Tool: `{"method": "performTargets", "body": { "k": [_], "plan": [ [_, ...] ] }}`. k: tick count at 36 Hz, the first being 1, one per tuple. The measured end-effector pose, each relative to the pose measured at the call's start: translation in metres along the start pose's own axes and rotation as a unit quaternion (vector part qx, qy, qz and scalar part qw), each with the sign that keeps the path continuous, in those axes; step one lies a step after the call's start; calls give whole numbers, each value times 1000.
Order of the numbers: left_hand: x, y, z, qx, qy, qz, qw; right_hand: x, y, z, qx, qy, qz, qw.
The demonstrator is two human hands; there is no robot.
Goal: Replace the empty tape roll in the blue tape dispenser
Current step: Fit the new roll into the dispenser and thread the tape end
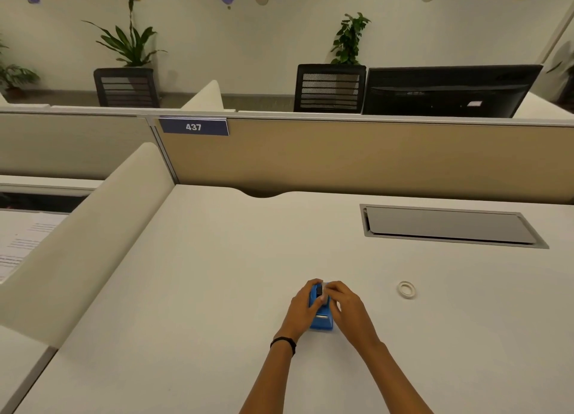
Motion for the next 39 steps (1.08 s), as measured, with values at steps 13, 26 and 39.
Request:
{"method": "performTargets", "body": {
  "k": [13, 26, 39],
  "plan": [
    [0, -2, 0, -6, 3, 1, 1000, -21, 1, 4, -32, -10, -73, 997],
    [0, -2, 1, 9, 17, 17, 1000, -23, -1, 6, -26, -16, -104, 994],
    [0, -2, -2, 0, 31, 6, 1000, 2, -6, 1, -48, 3, -58, 997]
  ]
}}
Point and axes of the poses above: each hand's wrist, its own x-axis away from the middle knuckle, its own z-axis out of the back of the hand, y = z × x, the point moved 2 cm from there along -x, towards the middle knuckle, and after that the axes turned 12 degrees about -y, right-handed, at the moved point
